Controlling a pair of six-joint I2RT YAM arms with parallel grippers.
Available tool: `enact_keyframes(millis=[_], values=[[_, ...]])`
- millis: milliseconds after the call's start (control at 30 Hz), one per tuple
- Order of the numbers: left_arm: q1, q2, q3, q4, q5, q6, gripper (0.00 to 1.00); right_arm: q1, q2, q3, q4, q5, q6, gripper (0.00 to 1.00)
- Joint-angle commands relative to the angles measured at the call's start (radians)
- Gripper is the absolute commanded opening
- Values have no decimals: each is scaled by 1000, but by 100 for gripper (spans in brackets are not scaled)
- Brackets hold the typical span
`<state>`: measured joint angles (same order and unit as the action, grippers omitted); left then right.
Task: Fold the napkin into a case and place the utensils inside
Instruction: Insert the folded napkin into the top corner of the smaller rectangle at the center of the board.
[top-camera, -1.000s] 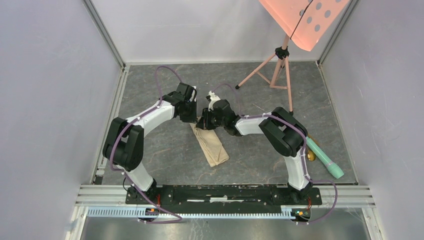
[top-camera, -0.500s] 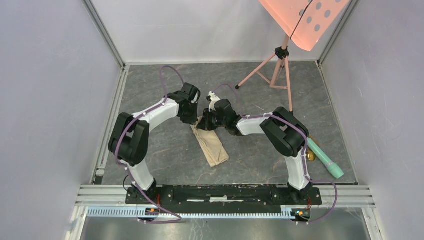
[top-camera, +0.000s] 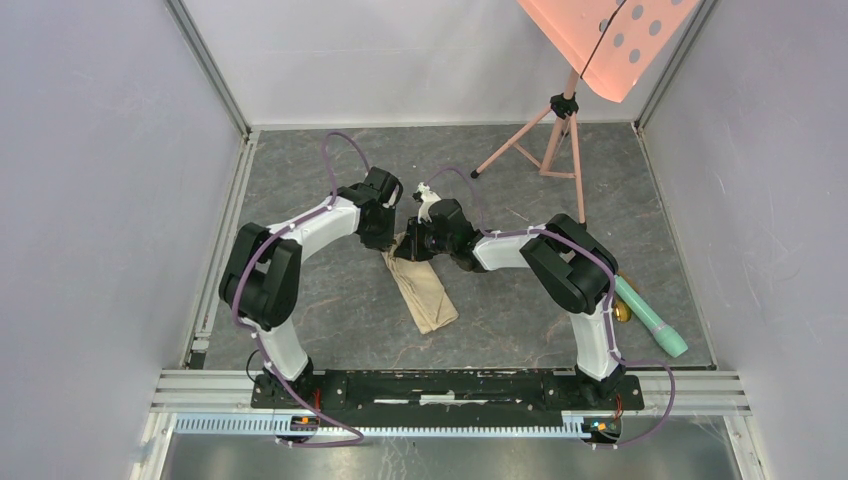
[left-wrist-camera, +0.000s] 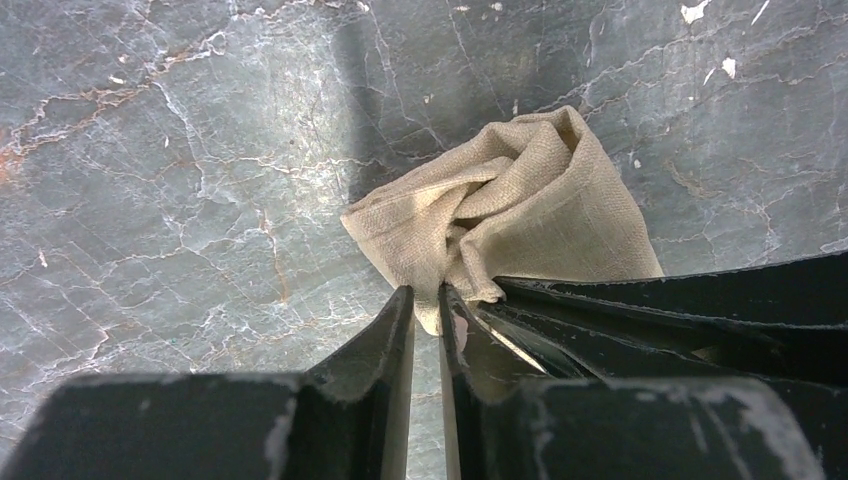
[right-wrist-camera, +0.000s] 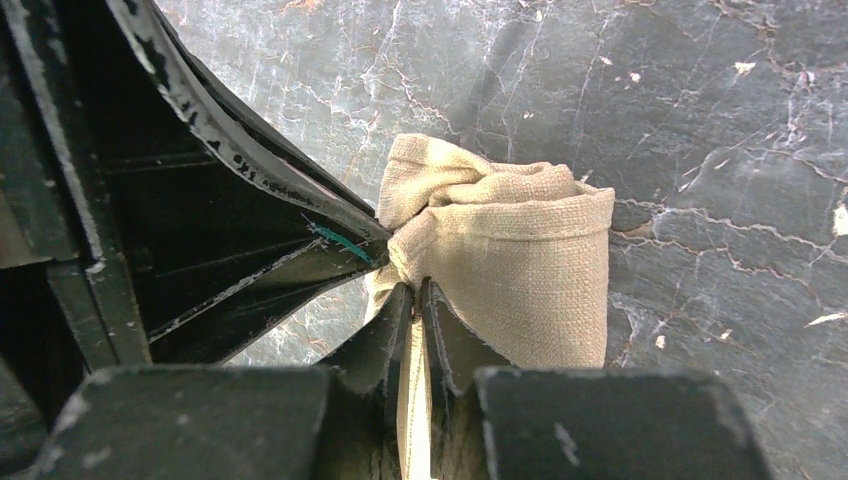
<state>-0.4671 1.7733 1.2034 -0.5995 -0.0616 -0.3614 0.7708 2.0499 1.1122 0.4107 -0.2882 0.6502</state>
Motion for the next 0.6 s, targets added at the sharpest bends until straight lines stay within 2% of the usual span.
enact_keyframes(millis=[0, 100, 200, 267, 567], values=[[-6, 18, 40, 4, -7, 33, 22, -2, -2, 29, 42, -5, -7, 11], [-8, 33, 51, -5, -12, 42, 19, -1, 0, 38, 40, -6, -9, 12], [-7, 13, 40, 15, -5, 52, 7, -2, 1, 43, 38, -9, -18, 13], [-6, -22, 10, 43, -1, 59, 3, 0, -5, 42, 37, -14, -32, 15], [7, -68, -50, 78, 26, 46, 2, -32, -61, 8, 43, -42, -44, 33]])
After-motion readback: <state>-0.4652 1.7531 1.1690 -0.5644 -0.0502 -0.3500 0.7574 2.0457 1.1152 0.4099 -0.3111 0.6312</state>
